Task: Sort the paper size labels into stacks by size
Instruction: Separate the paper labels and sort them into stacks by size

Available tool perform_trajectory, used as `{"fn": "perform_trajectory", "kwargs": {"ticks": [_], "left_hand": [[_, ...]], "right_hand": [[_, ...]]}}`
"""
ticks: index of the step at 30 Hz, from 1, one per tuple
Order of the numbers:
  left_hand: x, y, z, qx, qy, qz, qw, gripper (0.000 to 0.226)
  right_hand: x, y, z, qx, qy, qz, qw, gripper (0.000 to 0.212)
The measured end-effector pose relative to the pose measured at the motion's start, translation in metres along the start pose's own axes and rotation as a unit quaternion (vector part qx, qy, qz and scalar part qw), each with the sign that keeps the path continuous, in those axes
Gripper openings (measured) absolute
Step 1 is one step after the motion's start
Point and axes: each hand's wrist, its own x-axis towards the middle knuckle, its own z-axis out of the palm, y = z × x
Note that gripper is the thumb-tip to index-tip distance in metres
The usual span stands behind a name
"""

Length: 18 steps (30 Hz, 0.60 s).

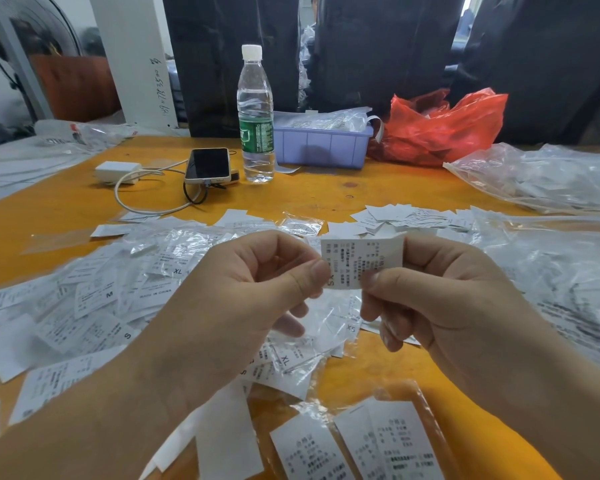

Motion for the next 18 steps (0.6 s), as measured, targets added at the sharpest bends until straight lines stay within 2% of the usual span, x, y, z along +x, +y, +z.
{"fn": "perform_trajectory", "kwargs": {"ticks": [7, 12, 18], "left_hand": [[-0.0010, 0.0006, -0.0001, 0.005, 0.023, 0.010, 1.000, 0.027], [-0.0020, -0.0003, -0.0018, 0.027, 0.032, 0.030, 0.999, 0.026], [-0.0008, -0.0030, -0.0008, 0.050, 0.020, 0.032, 0.998, 0.022]], "right_hand": [[-0.0002, -0.0032, 0.0016, -0.024, -0.018, 0.040, 0.999, 0.013], [0.0015, -0.0038, 0.0023, -0.032, -0.016, 0.058, 0.998, 0.027], [0.0012, -0.0030, 0.0014, -0.052, -0.027, 0.067, 0.996, 0.018]]}}
